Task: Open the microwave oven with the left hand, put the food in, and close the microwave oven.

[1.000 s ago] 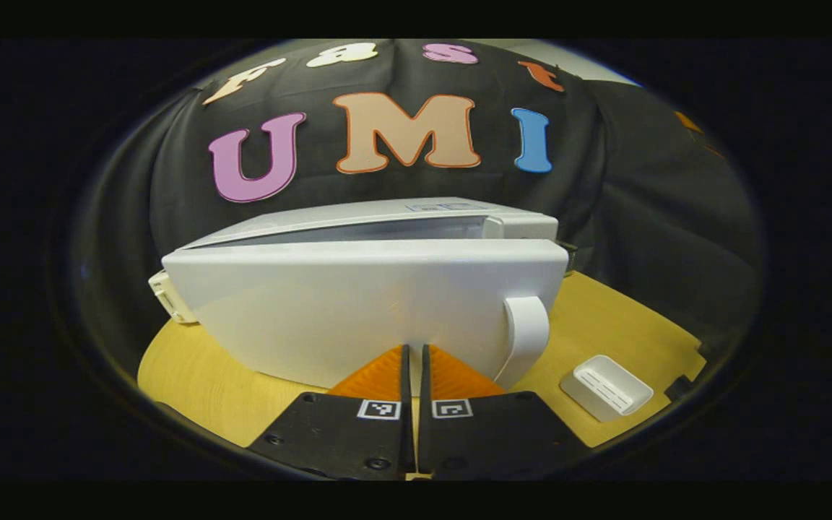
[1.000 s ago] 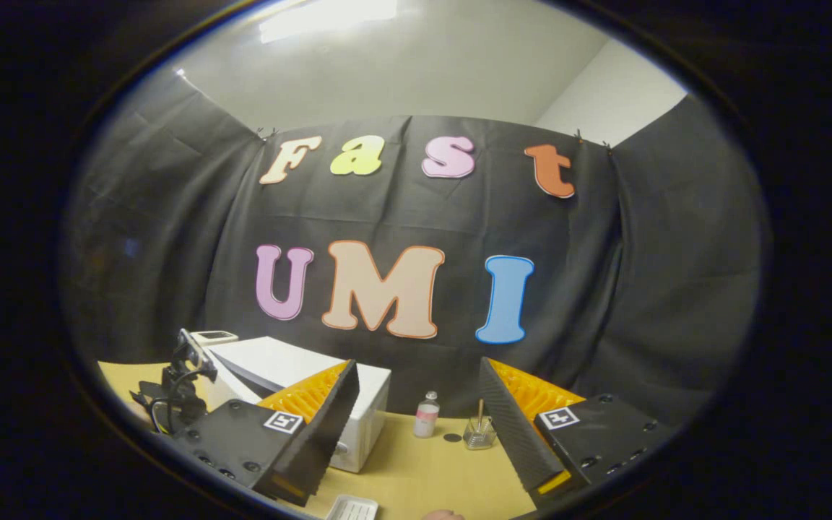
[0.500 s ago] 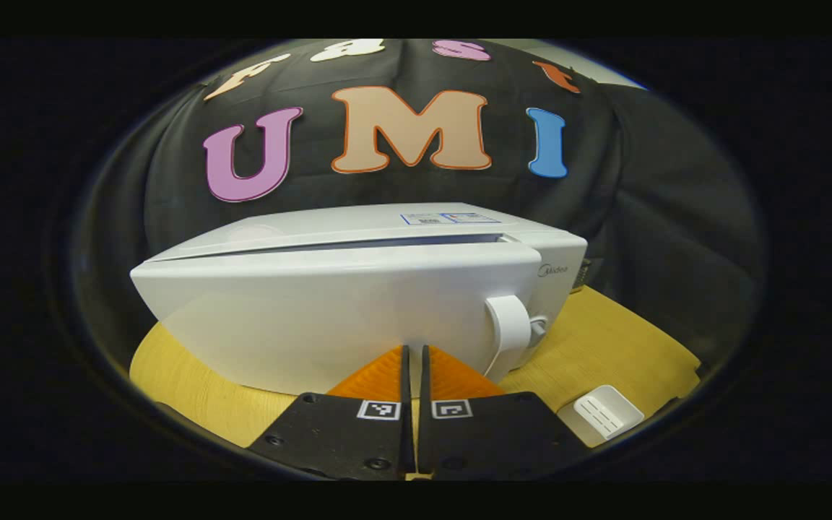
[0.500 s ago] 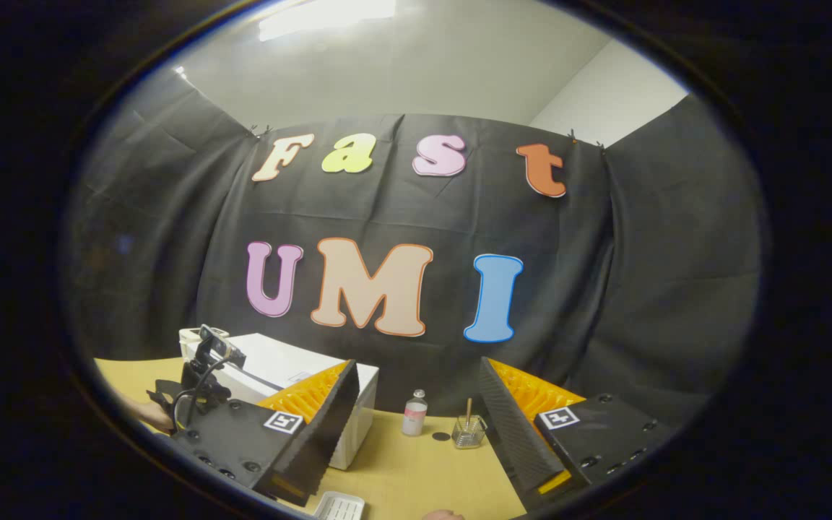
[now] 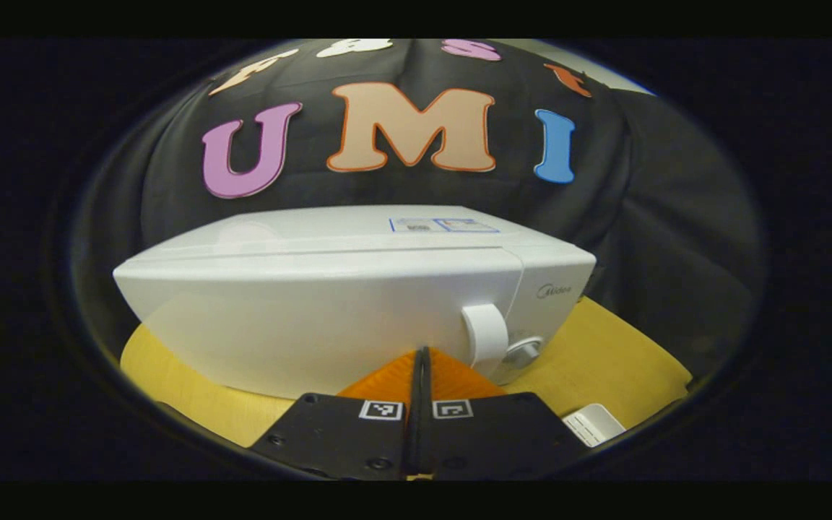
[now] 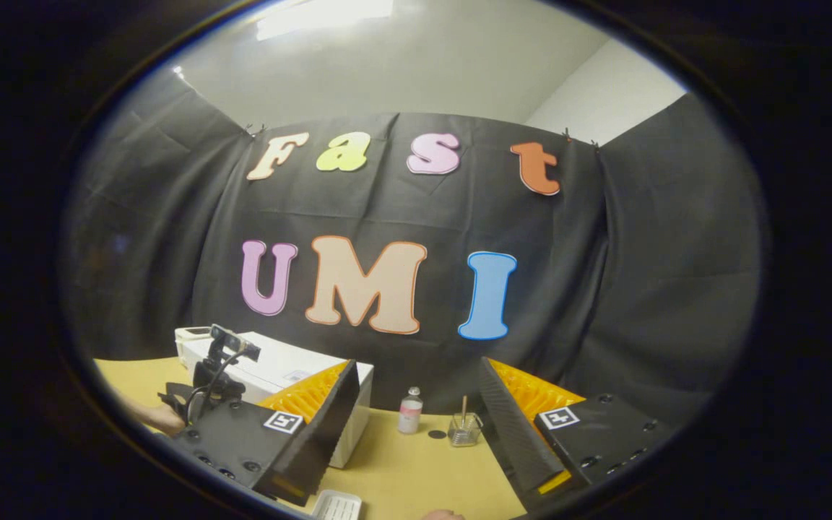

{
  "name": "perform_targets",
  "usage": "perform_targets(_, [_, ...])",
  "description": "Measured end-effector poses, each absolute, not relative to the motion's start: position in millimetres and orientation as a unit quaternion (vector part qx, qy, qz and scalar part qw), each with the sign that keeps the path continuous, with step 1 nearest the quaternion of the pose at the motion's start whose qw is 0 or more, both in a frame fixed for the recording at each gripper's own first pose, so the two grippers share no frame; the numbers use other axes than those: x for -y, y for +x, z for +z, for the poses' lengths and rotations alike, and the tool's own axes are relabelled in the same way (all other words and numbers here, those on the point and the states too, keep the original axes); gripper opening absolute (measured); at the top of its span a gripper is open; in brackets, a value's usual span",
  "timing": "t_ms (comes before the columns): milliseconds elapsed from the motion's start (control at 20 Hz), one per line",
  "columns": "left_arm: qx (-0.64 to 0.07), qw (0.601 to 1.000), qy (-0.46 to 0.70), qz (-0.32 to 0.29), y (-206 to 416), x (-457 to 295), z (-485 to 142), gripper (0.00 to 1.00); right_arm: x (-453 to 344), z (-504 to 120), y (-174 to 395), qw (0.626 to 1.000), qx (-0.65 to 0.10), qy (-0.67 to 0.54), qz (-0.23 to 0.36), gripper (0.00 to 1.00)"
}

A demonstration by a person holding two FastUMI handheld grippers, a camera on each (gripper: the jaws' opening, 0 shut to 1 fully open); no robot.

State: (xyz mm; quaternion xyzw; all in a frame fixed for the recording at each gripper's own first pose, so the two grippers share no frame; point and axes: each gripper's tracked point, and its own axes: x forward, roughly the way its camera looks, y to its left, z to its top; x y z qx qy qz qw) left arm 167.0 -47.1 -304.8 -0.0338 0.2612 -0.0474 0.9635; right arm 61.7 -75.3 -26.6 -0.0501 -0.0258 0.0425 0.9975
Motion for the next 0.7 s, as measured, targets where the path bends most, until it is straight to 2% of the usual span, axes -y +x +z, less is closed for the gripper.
perform_targets(250, [-0.251, 0.967, -0.015, -0.049, 160.2, 32.4, -288.2, 0.01, 78.8, -24.7, 58.6, 0.999, 0.026, -0.034, 0.033, 0.96])
perform_targets(450, [-0.243, 0.969, -0.011, -0.04, 128.9, 17.4, -275.5, 0.06, 64.7, -24.2, 56.4, 0.998, 0.027, -0.035, 0.039, 0.96])
perform_targets(550, [-0.225, 0.973, -0.006, -0.047, 108.2, 10.4, -252.9, 0.03, 54.8, -24.7, 54.8, 0.998, 0.026, -0.033, 0.044, 0.96])
perform_targets(700, [-0.171, 0.984, 0.024, -0.054, 79.0, -7.3, -208.4, 0.14, 41.2, -26.1, 52.0, 0.998, 0.022, -0.03, 0.047, 0.96])
